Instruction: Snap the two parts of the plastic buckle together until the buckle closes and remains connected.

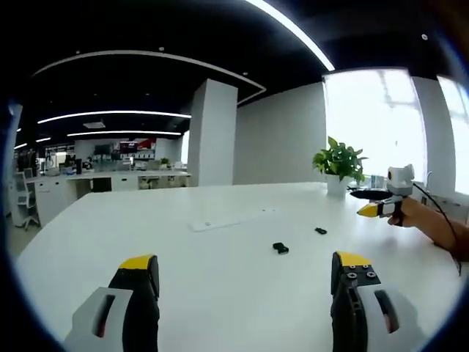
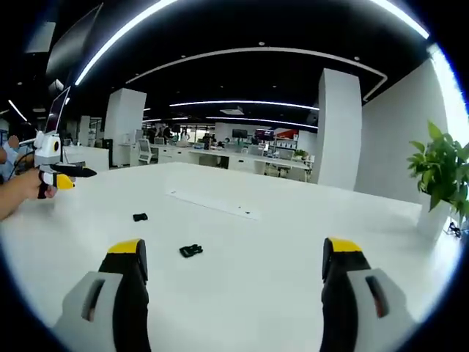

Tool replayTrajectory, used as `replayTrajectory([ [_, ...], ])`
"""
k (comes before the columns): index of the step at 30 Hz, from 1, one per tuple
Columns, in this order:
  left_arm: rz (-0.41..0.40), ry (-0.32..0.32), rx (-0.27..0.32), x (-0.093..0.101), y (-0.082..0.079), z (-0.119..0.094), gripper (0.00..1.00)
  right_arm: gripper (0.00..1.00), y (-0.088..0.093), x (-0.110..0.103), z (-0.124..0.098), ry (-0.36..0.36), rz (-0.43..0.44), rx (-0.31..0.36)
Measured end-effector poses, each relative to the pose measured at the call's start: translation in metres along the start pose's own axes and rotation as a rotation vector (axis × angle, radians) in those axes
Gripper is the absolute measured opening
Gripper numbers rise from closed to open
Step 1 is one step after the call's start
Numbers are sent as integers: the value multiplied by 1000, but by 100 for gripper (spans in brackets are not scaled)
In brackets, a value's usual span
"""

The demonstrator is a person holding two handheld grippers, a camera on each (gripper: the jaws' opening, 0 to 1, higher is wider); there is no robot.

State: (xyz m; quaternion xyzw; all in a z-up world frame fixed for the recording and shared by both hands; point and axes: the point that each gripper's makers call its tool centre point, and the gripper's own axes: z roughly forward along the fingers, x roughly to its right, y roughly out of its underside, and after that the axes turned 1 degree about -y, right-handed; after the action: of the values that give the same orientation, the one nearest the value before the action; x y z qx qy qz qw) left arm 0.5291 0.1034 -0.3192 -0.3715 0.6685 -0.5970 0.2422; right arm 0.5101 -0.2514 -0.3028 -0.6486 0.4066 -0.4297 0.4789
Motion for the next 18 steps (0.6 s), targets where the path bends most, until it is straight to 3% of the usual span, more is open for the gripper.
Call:
replayTrajectory([
  [7, 3, -20, -7, -3, 2, -1, 99, 99, 6, -3, 1, -7, 2, -24],
  [10, -2, -27, -2, -5, 0, -1, 99, 89, 8, -5, 1, -16, -1, -33],
  [15, -2, -26, -4, -6, 0, -1, 99, 89, 10, -9, 1, -28, -5, -39],
  [18, 3, -35, -10, -7, 2, -2, 99, 83, 9, -7, 0, -27, -8, -31],
])
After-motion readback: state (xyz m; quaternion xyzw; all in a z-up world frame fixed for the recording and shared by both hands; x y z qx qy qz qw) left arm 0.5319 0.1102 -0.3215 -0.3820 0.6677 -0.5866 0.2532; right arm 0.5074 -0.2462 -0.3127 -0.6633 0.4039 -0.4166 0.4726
